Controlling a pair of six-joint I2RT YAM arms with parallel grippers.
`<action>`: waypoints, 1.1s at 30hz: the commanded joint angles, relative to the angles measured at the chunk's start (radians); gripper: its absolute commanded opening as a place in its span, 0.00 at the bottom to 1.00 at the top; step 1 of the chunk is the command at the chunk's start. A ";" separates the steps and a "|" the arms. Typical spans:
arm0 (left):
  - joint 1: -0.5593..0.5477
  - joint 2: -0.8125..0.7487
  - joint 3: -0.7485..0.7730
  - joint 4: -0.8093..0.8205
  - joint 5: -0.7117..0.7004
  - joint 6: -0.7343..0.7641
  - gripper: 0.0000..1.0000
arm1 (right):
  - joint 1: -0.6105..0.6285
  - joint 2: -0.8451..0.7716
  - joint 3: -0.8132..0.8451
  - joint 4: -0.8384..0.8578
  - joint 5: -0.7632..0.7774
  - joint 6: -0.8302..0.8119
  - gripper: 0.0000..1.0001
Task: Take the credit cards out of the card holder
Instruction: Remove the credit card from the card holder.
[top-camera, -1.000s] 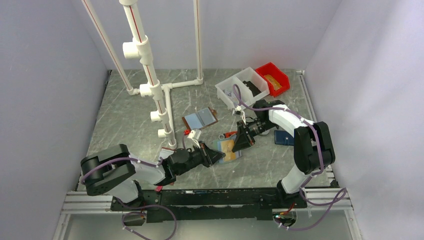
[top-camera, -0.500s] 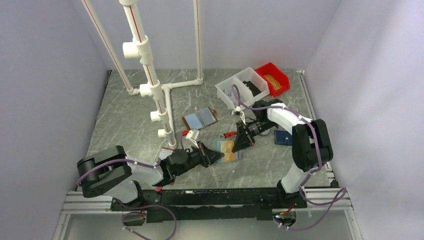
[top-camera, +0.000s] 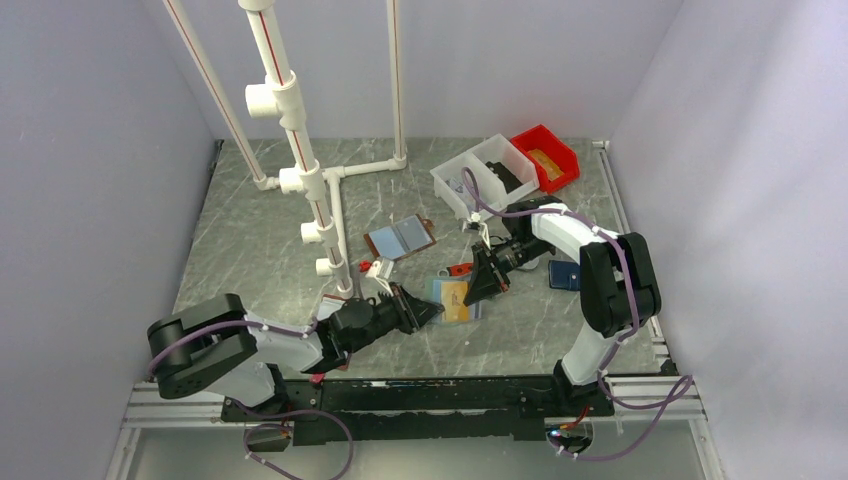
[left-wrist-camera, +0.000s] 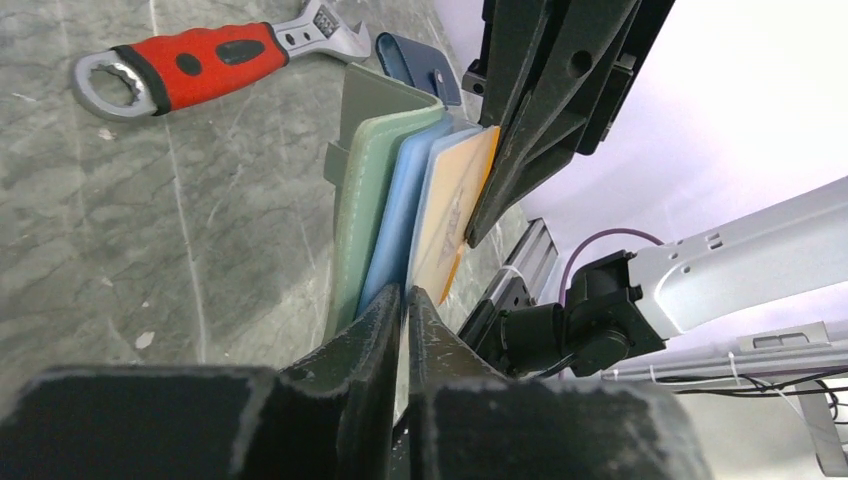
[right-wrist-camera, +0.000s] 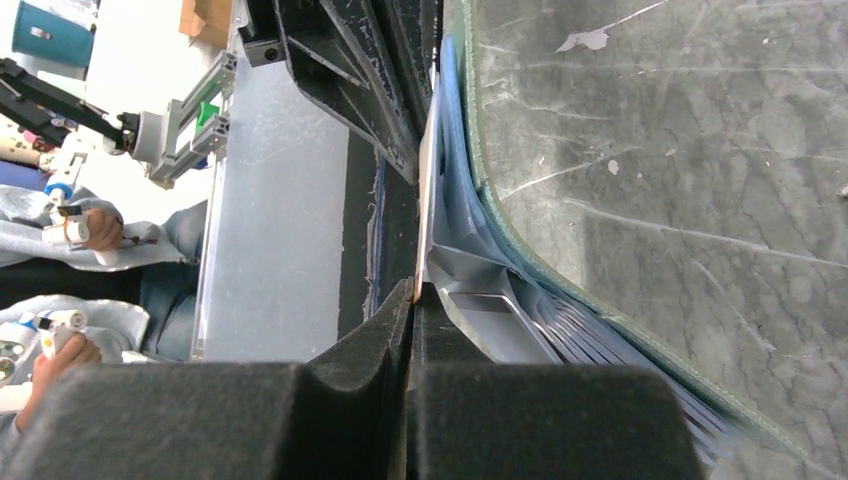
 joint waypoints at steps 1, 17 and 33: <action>0.012 -0.042 -0.028 0.020 -0.025 0.004 0.07 | 0.002 -0.025 0.023 -0.021 -0.024 -0.009 0.00; 0.021 -0.144 -0.098 -0.068 -0.063 -0.023 0.00 | 0.002 -0.039 0.002 0.112 0.078 0.133 0.00; 0.020 -0.296 -0.069 -0.691 -0.101 -0.123 0.00 | -0.134 -0.201 -0.036 0.318 0.288 0.299 0.00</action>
